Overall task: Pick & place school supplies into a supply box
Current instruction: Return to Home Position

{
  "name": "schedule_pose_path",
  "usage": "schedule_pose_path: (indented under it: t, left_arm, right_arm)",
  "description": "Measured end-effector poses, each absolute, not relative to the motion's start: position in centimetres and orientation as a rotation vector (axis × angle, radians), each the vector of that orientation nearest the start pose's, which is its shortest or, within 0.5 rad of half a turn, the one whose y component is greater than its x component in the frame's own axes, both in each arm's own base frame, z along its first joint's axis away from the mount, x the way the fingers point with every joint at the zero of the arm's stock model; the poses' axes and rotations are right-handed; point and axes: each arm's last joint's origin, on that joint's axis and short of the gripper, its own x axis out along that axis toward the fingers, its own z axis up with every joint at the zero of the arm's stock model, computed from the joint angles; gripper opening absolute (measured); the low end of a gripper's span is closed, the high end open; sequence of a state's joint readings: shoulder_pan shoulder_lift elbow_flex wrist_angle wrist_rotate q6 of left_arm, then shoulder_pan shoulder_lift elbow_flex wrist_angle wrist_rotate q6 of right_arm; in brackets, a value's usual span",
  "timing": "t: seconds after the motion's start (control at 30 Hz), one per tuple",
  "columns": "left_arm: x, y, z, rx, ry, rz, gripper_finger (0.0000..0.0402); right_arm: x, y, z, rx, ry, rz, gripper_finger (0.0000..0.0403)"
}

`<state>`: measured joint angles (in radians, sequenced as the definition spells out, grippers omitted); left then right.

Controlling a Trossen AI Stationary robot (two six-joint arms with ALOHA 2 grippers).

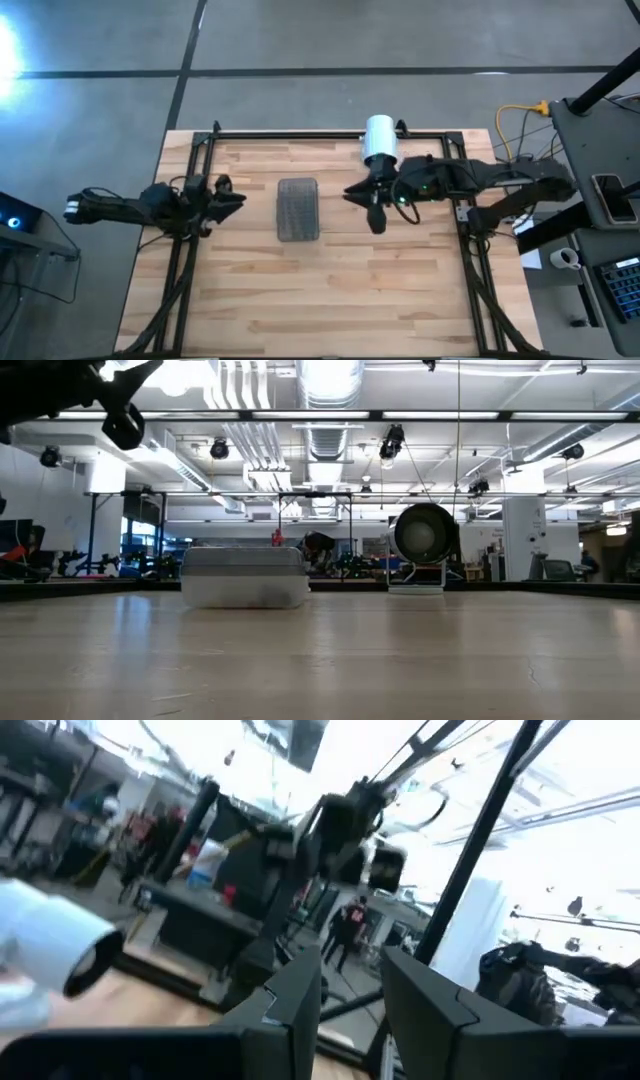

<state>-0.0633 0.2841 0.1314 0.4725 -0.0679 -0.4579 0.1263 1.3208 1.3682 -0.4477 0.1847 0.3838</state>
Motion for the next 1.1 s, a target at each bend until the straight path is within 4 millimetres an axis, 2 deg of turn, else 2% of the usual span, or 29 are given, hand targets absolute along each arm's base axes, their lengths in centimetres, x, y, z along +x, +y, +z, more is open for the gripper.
schedule_pose_path:
  t: [0.07, 0.27, 0.37, 0.53, 0.67, 0.87, 1.1]
  left_arm:
    - [10.6, -0.4, 23.0, -0.466, -0.313, -0.072, 0.0092]
    - [9.4, -0.4, 21.7, -0.488, -0.197, -0.058, 0.0092]
    - [8.6, -0.3, 21.9, -0.487, -0.234, -0.065, 0.0092]
    - [8.5, -0.3, 22.0, -0.474, -0.201, -0.067, 0.0092]
    - [8.7, -0.3, 21.8, -0.465, -0.133, -0.051, 0.0092]
    - [8.4, -0.3, 22.3, -0.444, -0.148, -0.052, 0.0092]
    - [8.4, -0.1, 22.0, -0.440, -0.163, 0.010, 0.0092]
  right_arm:
    - [27.0, 3.1, 37.6, 0.351, 0.360, -0.130, 0.0072]
    - [24.2, 2.8, 32.4, 0.411, 0.162, -0.078, 0.0080]
    - [23.0, 2.4, 30.0, 0.460, 0.101, -0.077, 0.0082]
    - [21.1, 2.1, 26.3, 0.522, 0.070, -0.072, 0.0077]
    - [19.3, 1.9, 24.9, 0.557, 0.020, -0.057, 0.0072]
    - [16.5, 1.4, 23.7, 0.557, -0.037, -0.052, 0.0073]
    - [14.7, -1.0, 22.2, 0.579, -0.077, -0.132, 0.0080]
